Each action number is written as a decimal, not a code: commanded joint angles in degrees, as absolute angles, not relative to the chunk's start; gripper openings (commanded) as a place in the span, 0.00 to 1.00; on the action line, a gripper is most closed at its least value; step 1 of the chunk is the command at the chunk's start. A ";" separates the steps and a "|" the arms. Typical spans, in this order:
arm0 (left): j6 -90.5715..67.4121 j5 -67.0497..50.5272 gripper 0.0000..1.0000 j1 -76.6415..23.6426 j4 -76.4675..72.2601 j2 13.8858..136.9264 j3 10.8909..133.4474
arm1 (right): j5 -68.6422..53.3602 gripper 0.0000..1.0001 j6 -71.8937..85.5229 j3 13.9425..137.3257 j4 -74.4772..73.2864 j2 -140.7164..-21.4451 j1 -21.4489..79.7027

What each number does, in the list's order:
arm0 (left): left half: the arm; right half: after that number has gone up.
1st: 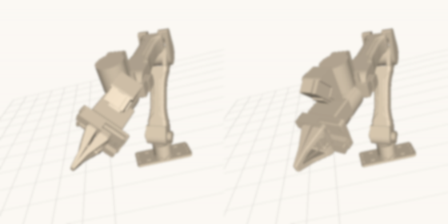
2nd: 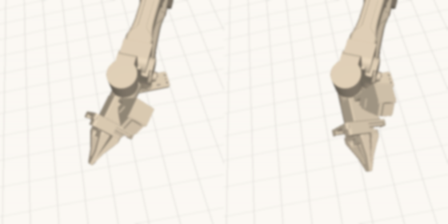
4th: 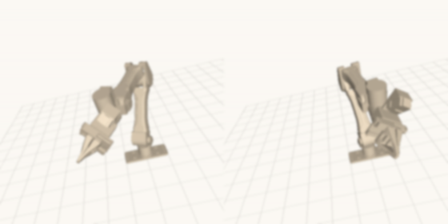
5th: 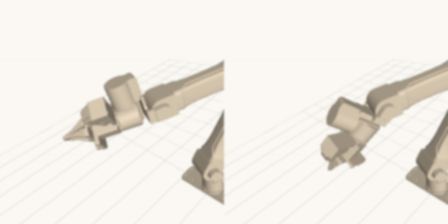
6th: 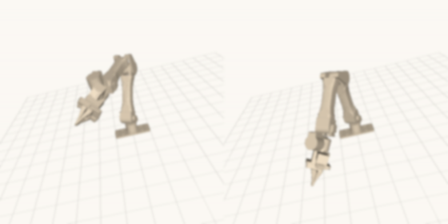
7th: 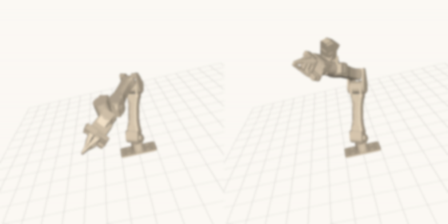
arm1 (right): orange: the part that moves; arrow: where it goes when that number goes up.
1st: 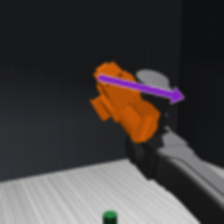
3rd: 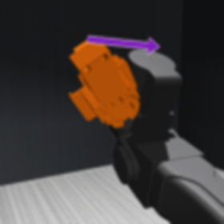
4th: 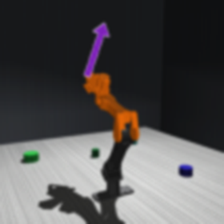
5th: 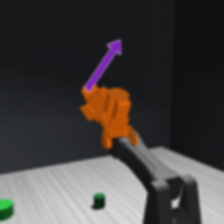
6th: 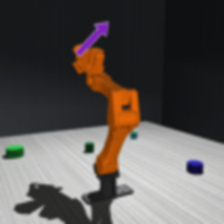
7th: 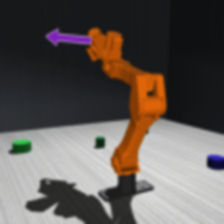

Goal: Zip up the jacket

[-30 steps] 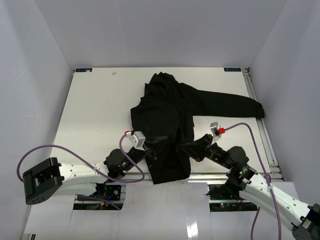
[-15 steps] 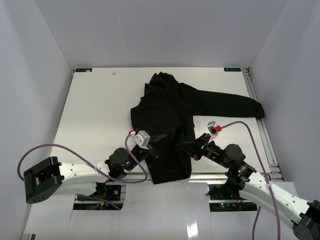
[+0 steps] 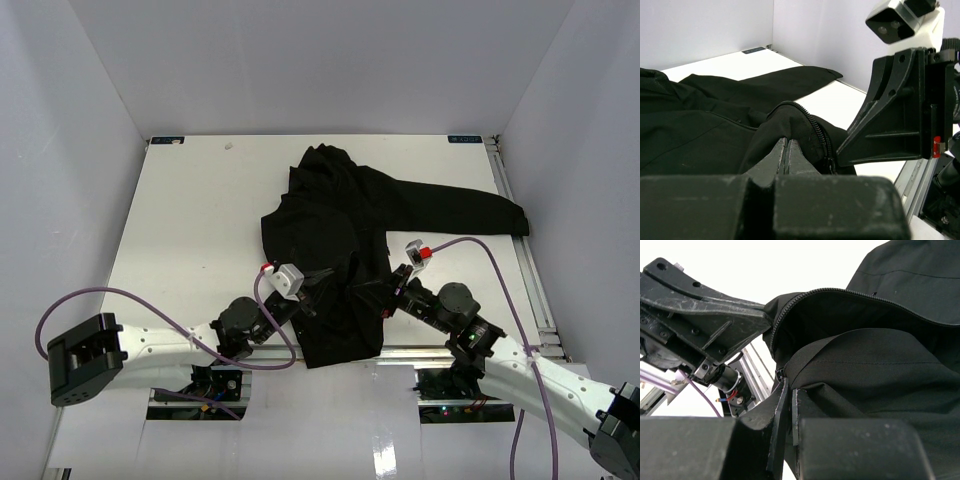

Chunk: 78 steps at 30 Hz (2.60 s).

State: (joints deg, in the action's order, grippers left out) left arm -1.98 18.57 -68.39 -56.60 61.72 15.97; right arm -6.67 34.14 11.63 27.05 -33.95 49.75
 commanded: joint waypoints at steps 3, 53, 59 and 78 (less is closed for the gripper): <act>-0.26 20.95 0.00 -69.34 -57.60 63.21 17.84 | -2.62 0.08 35.01 15.56 30.18 -36.10 51.52; 9.21 34.53 0.00 -74.34 -61.49 70.05 20.38 | 19.71 0.08 34.79 18.93 20.30 -38.62 62.98; 9.67 35.28 0.00 -74.27 -61.62 70.23 20.30 | 22.74 0.08 35.10 18.63 19.40 -37.34 63.84; 10.02 34.98 0.00 -74.53 -61.61 71.10 20.48 | 22.59 0.08 34.98 20.48 20.83 -39.02 64.60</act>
State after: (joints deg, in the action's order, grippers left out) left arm 9.61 34.54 -74.17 -60.90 71.46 18.70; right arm 20.95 35.18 17.41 17.67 -38.48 63.97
